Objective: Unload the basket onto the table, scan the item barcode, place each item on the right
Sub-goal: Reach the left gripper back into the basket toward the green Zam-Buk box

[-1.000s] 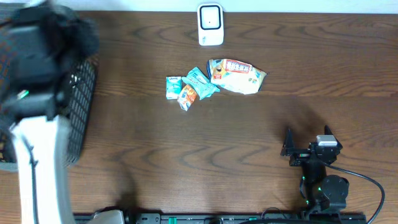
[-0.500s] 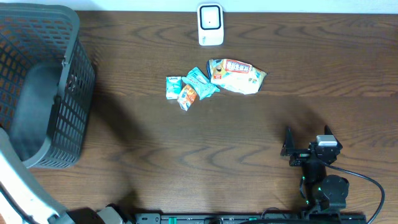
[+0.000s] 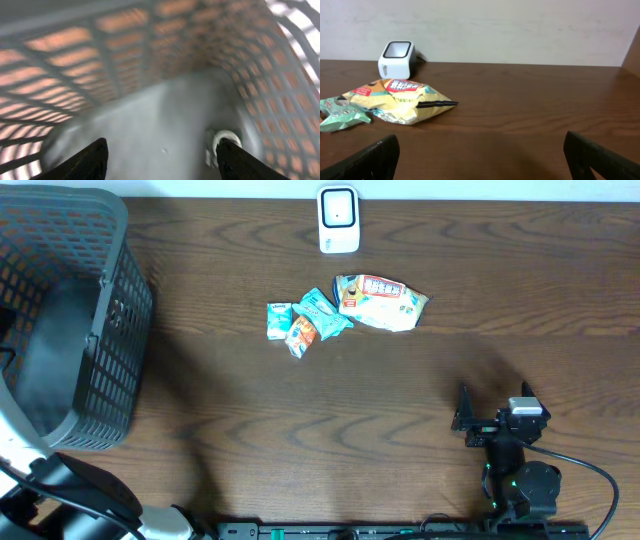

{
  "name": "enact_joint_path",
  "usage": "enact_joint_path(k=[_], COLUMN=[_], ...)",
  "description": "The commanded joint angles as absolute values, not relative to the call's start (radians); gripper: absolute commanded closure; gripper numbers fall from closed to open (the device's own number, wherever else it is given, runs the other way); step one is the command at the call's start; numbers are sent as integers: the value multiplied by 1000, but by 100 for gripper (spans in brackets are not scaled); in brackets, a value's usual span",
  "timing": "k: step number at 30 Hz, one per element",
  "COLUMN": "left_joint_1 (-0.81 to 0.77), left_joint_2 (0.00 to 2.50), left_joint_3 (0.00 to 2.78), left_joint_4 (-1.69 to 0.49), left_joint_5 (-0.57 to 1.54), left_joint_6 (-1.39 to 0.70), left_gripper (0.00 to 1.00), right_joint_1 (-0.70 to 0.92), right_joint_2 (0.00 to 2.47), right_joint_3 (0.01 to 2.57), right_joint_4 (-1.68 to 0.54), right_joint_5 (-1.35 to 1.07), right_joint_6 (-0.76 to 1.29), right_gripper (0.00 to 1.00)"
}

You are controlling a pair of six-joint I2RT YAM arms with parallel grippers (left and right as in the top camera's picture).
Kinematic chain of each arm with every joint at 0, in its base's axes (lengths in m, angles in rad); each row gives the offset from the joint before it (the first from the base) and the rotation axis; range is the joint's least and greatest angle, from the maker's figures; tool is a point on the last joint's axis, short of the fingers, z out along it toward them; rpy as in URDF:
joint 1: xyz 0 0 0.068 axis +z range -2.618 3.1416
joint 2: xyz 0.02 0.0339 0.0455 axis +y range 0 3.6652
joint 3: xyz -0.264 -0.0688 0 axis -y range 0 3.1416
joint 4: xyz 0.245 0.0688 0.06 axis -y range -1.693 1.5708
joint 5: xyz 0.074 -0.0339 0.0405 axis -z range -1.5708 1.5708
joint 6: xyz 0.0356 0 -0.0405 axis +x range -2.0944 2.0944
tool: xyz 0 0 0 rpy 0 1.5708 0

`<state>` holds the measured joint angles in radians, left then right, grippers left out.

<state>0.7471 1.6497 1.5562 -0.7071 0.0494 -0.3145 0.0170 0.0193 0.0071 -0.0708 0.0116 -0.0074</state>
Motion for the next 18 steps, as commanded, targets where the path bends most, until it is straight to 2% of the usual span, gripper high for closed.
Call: enact_joint_path(k=[1, 3, 4, 7, 13, 18], left_joint_1=[749, 749, 749, 749, 749, 749], left_joint_2=[1666, 1666, 1666, 1666, 1666, 1666], left_joint_3=[1566, 1566, 1566, 1566, 1563, 1559], left_joint_4=[-707, -702, -701, -707, -783, -815], left_joint_5=[210, 210, 210, 210, 211, 211], left_joint_6=[-211, -211, -211, -211, -279, -414], left_gripper=[31, 30, 18, 11, 11, 2], right_joint_1=[15, 15, 15, 15, 15, 15], right_joint_2=[18, 18, 18, 18, 18, 18], right_joint_3=[6, 6, 6, 6, 6, 6], right_joint_4=[-75, -75, -75, -75, -75, -75], right_joint_5=[12, 13, 13, 12, 13, 13], right_joint_6=[6, 7, 6, 7, 7, 7], right_gripper=[1, 1, 1, 1, 1, 1])
